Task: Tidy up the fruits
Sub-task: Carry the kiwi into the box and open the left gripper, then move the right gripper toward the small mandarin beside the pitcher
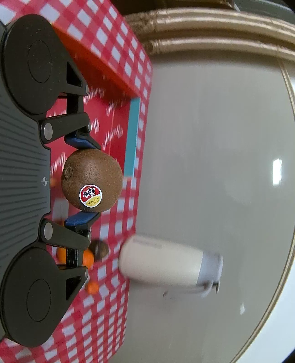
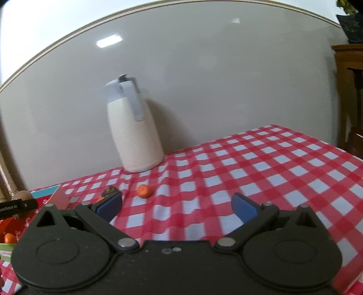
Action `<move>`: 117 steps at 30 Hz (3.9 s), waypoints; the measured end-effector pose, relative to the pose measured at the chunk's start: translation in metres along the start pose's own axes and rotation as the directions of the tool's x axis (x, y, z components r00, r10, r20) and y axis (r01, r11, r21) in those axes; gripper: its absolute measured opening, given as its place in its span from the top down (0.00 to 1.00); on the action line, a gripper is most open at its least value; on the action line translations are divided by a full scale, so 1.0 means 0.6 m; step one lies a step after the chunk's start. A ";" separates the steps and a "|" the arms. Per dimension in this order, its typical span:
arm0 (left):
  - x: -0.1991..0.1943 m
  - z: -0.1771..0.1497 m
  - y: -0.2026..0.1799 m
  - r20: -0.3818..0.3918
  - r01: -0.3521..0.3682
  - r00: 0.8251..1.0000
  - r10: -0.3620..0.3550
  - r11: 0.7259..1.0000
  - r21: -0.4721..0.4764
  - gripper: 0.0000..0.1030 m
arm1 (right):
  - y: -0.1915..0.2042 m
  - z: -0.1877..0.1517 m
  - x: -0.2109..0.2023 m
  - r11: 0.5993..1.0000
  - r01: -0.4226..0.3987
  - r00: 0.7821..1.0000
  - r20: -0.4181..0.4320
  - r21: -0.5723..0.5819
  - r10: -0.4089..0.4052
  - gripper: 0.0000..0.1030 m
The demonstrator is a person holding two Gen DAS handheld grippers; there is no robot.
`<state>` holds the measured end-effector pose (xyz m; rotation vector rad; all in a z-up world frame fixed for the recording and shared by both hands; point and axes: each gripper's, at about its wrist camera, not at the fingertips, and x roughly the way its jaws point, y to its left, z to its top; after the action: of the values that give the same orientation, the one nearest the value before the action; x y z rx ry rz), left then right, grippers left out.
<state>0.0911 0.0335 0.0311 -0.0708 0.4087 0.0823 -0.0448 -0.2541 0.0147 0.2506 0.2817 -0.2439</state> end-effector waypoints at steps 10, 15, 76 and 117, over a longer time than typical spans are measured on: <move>0.022 -0.015 0.090 -0.068 -0.109 0.992 0.106 0.993 -0.045 0.46 | 0.076 -0.009 0.015 0.995 -0.086 0.996 -0.022 -0.050 0.085 0.00; 0.030 -0.020 0.117 -0.098 -0.142 0.986 0.135 0.988 -0.062 0.46 | 0.109 -0.014 0.021 0.989 -0.125 0.992 -0.033 -0.083 0.122 0.00; -0.104 -0.059 0.233 -0.013 -0.235 0.972 0.236 0.962 -0.137 0.00 | 0.231 -0.034 0.110 0.957 -0.250 0.964 -0.128 -0.146 0.232 0.00; -0.080 -0.052 0.237 -0.031 -0.186 0.982 0.184 0.953 -0.238 0.00 | 0.135 0.015 0.180 0.981 -0.129 0.975 -0.201 -0.146 0.098 0.57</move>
<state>0.0213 0.1689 0.0141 -0.2719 0.4119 0.3166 0.0799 -0.2020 0.0072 0.1320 0.4755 -0.0824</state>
